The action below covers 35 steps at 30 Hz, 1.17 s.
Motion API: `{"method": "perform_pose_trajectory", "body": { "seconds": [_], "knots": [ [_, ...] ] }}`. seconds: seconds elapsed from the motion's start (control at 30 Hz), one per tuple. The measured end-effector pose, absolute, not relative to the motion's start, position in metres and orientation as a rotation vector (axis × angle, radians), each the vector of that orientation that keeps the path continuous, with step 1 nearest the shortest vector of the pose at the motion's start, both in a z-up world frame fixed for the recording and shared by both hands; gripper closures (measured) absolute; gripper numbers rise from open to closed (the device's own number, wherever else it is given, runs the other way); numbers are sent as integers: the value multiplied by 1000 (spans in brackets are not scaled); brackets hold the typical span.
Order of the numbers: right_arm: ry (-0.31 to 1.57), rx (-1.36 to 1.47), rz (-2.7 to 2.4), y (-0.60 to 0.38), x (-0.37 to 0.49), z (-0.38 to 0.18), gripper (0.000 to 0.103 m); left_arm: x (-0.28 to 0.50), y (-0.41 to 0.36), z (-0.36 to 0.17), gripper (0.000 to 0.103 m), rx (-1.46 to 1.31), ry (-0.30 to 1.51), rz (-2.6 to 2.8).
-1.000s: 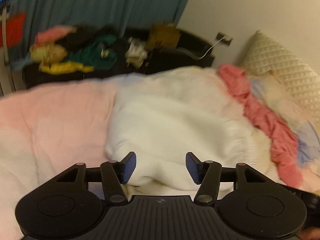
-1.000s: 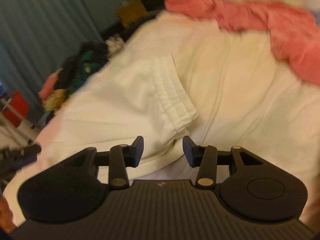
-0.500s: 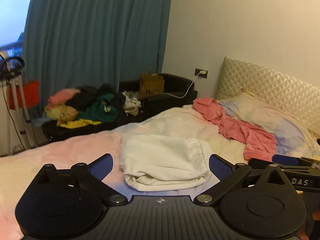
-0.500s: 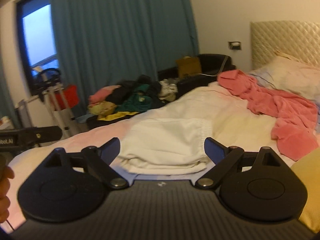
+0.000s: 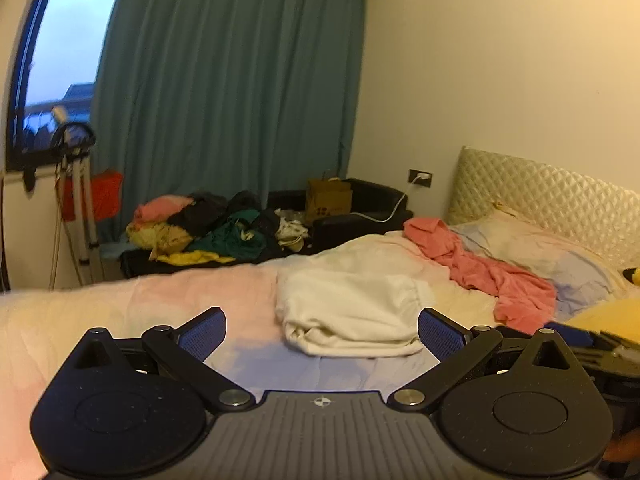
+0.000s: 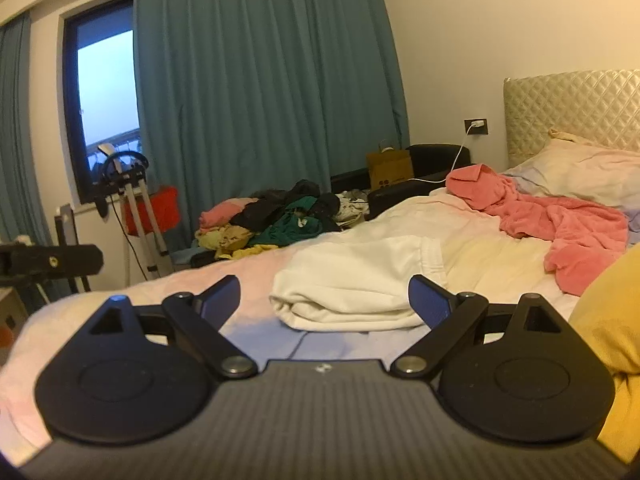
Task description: Fold clothes
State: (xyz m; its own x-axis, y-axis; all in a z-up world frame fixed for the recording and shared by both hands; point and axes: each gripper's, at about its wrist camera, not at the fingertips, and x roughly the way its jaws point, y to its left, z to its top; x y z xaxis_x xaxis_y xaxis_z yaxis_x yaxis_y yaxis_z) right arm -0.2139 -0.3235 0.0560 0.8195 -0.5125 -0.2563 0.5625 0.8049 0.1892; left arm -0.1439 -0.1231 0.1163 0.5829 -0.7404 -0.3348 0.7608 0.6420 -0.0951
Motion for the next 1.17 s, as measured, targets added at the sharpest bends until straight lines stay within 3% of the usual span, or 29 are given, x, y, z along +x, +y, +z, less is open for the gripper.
{"method": "perform_pose_trajectory", "body": {
  "seconds": [0.5,1.17],
  "knots": [
    [268,222,-637,-312,-195,23,11,-127,-133,88,0,83,382,-832],
    [279,253,-649,-316,-192,21,11,-116,-146,68,0,88,436,-847]
  ]
}}
